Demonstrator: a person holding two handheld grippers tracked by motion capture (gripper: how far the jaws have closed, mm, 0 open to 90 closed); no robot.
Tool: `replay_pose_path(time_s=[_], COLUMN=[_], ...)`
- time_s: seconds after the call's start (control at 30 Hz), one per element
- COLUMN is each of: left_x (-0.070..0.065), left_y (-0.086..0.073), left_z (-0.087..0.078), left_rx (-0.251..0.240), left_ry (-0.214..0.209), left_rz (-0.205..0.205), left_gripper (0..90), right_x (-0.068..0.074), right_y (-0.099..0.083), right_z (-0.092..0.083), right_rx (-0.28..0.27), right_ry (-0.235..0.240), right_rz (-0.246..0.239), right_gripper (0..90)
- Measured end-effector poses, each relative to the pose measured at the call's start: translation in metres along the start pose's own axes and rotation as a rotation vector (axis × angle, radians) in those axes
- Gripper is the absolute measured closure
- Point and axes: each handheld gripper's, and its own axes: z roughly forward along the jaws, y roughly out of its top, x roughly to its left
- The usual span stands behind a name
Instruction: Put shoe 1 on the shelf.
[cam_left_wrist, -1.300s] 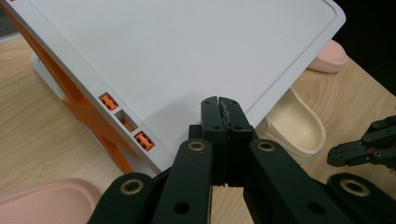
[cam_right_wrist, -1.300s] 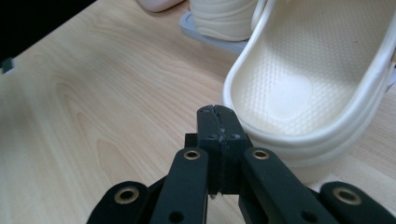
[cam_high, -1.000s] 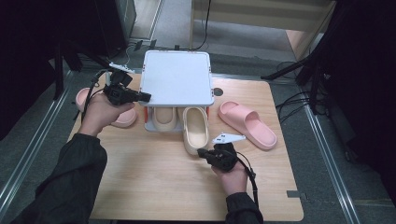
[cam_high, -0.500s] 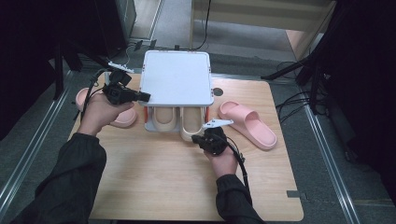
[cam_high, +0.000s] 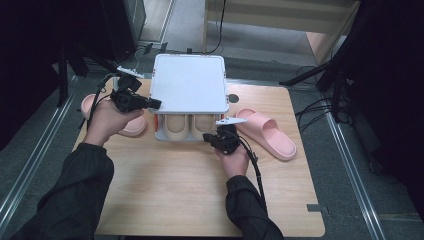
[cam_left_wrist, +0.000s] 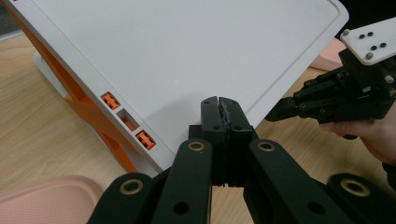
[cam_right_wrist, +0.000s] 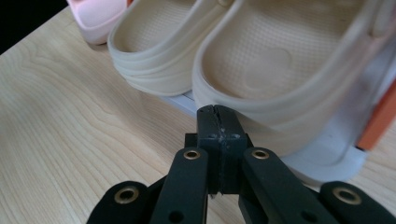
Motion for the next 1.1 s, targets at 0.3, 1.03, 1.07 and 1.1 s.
replay_pose_path(time_s=[0.3, 1.03, 1.07, 1.1], left_x=[-0.005, 0.011, 0.012, 0.015], left_y=[0.003, -0.030, -0.032, -0.036], left_z=[-0.003, -0.048, -0.048, -0.048], left_rx=[0.016, -0.050, -0.051, -0.057], left_ry=[-0.007, 0.102, 0.105, 0.106], left_rz=[-0.053, -0.120, -0.122, -0.131], left_gripper=[71.1, 41.0, 41.3, 41.7], right_x=[0.008, 0.020, 0.018, 0.017], right_y=[-0.008, -0.052, -0.055, -0.055], right_z=[-0.028, -0.105, -0.106, -0.107], right_rx=[-0.008, -0.007, -0.007, -0.008], right_ry=[0.041, 0.185, 0.188, 0.192], right_rz=[-0.007, -0.069, -0.056, -0.049], right_gripper=[86.8, 49.9, 49.9, 49.9])
